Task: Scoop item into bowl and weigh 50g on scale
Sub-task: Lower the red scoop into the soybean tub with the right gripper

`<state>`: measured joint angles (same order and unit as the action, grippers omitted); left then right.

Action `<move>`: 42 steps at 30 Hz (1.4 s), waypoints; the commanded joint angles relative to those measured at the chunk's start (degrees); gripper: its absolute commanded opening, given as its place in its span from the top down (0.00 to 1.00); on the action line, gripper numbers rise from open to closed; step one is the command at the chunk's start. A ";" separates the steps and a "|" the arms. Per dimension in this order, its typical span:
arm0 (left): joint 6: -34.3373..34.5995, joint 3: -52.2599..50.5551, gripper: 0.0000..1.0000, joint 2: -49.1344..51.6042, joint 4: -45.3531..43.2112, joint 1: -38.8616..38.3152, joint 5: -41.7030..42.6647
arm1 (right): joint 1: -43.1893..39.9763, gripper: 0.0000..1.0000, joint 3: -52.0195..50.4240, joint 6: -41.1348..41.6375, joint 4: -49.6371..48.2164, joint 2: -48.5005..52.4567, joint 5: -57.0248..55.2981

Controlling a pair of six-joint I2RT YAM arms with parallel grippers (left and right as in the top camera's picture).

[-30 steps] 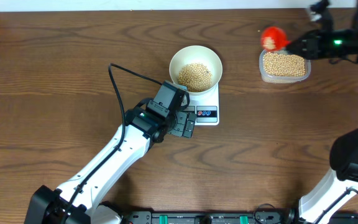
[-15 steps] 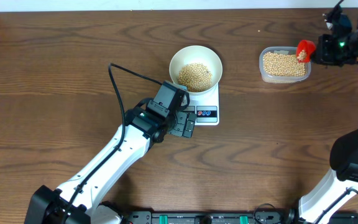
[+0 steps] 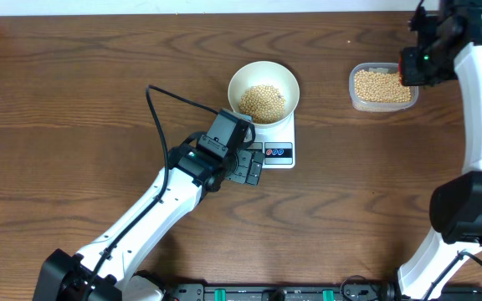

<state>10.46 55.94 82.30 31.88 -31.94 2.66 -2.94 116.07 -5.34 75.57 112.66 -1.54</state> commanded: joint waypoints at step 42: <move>-0.33 -0.44 0.00 -0.44 -0.48 0.15 -0.72 | -9.25 0.99 -2.29 4.37 1.38 -7.61 30.42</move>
<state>10.46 55.94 82.30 31.46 -31.94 2.63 -10.61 115.15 0.60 76.86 109.56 24.38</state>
